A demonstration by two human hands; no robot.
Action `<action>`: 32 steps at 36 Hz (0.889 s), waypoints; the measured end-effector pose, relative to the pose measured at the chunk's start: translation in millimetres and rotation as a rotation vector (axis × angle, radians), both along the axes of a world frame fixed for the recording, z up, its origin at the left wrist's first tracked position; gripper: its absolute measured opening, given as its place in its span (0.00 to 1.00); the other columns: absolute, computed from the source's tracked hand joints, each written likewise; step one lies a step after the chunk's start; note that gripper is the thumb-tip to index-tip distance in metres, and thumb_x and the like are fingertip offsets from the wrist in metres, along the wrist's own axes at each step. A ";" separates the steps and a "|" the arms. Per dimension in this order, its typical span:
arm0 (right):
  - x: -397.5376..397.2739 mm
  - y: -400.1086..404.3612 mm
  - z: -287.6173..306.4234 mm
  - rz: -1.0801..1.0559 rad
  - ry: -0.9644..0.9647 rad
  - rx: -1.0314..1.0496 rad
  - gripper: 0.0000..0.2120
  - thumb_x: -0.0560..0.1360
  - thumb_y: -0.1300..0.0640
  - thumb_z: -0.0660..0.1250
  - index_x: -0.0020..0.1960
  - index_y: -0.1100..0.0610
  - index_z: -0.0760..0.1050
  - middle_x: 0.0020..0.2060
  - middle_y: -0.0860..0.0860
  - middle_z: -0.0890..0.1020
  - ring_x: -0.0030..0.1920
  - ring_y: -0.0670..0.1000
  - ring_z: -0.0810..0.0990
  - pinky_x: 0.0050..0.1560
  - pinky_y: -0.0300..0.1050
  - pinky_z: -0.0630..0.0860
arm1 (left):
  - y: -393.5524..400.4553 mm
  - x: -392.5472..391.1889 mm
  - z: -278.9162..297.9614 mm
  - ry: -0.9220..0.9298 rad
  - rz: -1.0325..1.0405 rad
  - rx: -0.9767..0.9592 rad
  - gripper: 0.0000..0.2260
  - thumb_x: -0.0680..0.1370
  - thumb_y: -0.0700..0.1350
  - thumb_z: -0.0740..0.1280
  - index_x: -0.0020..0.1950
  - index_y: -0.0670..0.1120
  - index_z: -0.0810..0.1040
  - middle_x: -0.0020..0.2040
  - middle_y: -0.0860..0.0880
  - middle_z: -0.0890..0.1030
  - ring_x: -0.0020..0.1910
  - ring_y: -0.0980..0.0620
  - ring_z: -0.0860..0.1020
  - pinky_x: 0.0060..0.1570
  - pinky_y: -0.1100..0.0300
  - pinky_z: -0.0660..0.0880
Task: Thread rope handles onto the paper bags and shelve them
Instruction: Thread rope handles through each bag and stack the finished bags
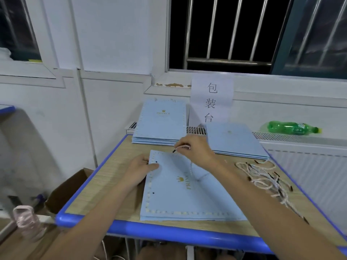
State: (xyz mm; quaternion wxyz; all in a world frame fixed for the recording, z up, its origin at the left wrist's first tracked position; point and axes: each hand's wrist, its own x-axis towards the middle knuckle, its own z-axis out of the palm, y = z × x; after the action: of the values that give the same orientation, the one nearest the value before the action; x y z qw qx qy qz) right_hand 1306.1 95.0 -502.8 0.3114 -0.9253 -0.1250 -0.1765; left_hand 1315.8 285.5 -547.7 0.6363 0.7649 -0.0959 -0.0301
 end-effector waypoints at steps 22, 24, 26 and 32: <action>10.5 45.0 -59.0 -0.016 -0.202 0.180 0.08 0.74 0.69 0.66 0.45 0.61 0.83 0.44 0.52 0.83 0.45 0.47 0.77 0.48 0.31 0.69 | 5.0 6.1 -3.4 0.026 -0.018 0.025 0.12 0.78 0.34 0.57 0.51 0.39 0.81 0.23 0.53 0.75 0.18 0.57 0.67 0.19 0.65 0.61; 8.4 44.8 -58.2 -0.010 -0.211 0.206 0.09 0.73 0.70 0.66 0.44 0.61 0.83 0.42 0.49 0.82 0.44 0.45 0.75 0.45 0.26 0.68 | 6.9 4.7 -3.8 0.004 -0.049 0.032 0.11 0.78 0.35 0.58 0.52 0.39 0.80 0.25 0.53 0.76 0.19 0.57 0.67 0.19 0.65 0.61; 7.4 45.2 -57.6 -0.001 -0.223 0.219 0.09 0.73 0.70 0.66 0.43 0.60 0.83 0.42 0.48 0.81 0.44 0.44 0.75 0.45 0.25 0.68 | 7.8 4.1 -4.1 -0.009 -0.066 0.029 0.10 0.79 0.36 0.59 0.52 0.40 0.80 0.25 0.54 0.78 0.19 0.58 0.67 0.19 0.66 0.61; 8.6 49.1 -58.6 0.027 -0.246 0.173 0.09 0.73 0.70 0.65 0.43 0.61 0.82 0.43 0.52 0.83 0.44 0.44 0.75 0.45 0.25 0.67 | 7.2 5.4 -6.9 -0.026 -0.067 0.038 0.10 0.79 0.37 0.61 0.47 0.43 0.81 0.25 0.54 0.77 0.19 0.56 0.66 0.19 0.65 0.61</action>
State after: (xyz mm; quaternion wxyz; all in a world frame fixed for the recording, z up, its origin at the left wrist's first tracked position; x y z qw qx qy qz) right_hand 1314.8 144.1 -561.4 0.3747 -0.8647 -0.1587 -0.2944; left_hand 1321.2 292.7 -554.6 0.6189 0.7735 -0.1292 -0.0435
